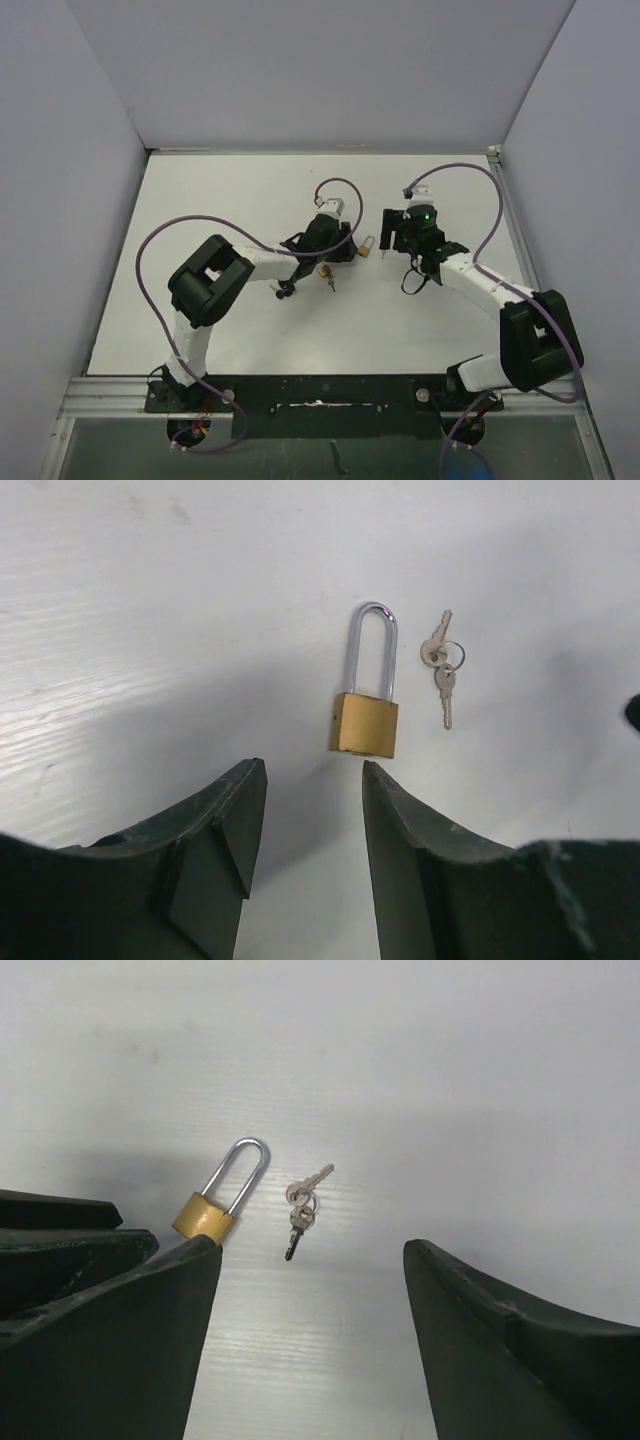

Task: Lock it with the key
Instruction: Place the lock at the center of the board, then pick up the lock from the center of the board.

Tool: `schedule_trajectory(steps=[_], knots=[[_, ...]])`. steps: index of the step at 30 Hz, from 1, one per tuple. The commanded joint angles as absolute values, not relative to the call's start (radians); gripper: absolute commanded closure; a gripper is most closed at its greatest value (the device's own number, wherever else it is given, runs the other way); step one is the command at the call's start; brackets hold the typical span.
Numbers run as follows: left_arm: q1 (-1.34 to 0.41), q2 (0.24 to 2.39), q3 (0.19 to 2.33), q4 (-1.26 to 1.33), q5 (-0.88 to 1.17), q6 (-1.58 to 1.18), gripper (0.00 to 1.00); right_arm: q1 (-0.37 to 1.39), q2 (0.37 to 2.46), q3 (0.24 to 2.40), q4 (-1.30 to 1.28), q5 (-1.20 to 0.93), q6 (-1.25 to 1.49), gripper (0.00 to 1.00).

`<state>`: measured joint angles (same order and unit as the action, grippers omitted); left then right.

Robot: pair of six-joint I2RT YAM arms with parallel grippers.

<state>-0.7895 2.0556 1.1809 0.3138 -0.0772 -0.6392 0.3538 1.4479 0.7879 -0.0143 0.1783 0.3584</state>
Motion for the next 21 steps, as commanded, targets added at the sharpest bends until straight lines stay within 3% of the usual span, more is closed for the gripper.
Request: schedule_trajectory(steps=[1, 2, 9, 12, 16, 21], knots=[[-0.769, 1.873, 1.138, 0.360, -0.149, -0.593, 0.58, 0.325, 1.312, 0.780, 0.054, 0.151, 0.353, 0.06], [-0.768, 1.850, 1.123, 0.361, -0.159, -0.583, 0.58, 0.301, 1.299, 0.781, 0.058, 0.095, 0.371, 0.01], [-0.766, 1.685, 1.030, 0.362, -0.253, -0.488, 0.58, 0.029, 1.251, 0.611, 0.406, -0.380, 0.583, 0.02], [-0.764, 1.624, 0.998, 0.354, -0.275, -0.448, 0.57, 0.030, 1.235, 0.594, 0.430, -0.410, 0.538, 0.00], [-0.751, 1.563, 0.970, 0.327, -0.267, -0.405, 0.59, 0.075, 1.248, 0.638, 0.340, -0.421, 0.480, 0.09], [-0.715, 1.486, 0.925, 0.324, -0.186, -0.359, 0.60, 0.268, 1.233, 0.681, 0.229, -0.285, 0.315, 0.12]])
